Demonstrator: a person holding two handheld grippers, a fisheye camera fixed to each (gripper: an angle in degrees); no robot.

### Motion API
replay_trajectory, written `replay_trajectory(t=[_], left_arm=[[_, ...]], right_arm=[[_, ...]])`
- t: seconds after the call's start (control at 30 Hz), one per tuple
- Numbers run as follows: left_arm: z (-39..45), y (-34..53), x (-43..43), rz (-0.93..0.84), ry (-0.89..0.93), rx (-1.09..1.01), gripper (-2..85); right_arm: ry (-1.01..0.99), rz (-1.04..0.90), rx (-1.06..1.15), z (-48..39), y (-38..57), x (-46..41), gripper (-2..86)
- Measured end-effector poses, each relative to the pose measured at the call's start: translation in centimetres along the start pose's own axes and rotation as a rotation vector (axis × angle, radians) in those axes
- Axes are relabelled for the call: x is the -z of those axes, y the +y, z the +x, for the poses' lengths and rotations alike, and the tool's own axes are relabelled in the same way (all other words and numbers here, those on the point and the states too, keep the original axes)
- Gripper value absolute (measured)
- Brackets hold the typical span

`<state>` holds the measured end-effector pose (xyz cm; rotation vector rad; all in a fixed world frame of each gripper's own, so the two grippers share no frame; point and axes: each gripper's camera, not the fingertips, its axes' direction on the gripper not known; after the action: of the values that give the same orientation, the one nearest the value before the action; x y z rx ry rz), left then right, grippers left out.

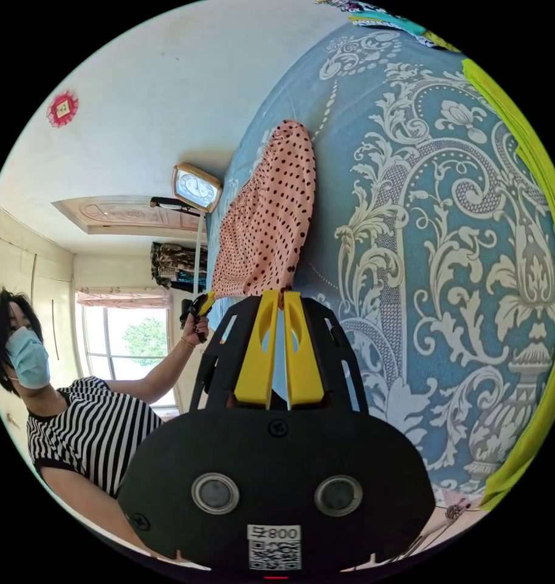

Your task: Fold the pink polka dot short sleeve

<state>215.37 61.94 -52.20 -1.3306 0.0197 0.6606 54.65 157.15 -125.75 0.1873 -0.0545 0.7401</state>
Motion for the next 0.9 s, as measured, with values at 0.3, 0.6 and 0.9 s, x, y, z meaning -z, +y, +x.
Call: replay_trajectory(t=[0.3,0.6,0.9], left_arm=[[0.2,5.9,2.3,-0.024,0.024,-0.023,1.3],[-2.6,14.3,2.6,-0.074,-0.010,0.052,1.2],[-5.1,16.7,-0.9,-0.093,-0.067,0.119,1.3]], right_arm=[[-0.001,-0.047,0.021,0.0,4.6,2.2,0.8],[-0.007,-0.111,-0.070,4.1,12.2,1.0,0.8],[0.006,-0.130,-0.159,9.7,13.7,-2.5,0.8]])
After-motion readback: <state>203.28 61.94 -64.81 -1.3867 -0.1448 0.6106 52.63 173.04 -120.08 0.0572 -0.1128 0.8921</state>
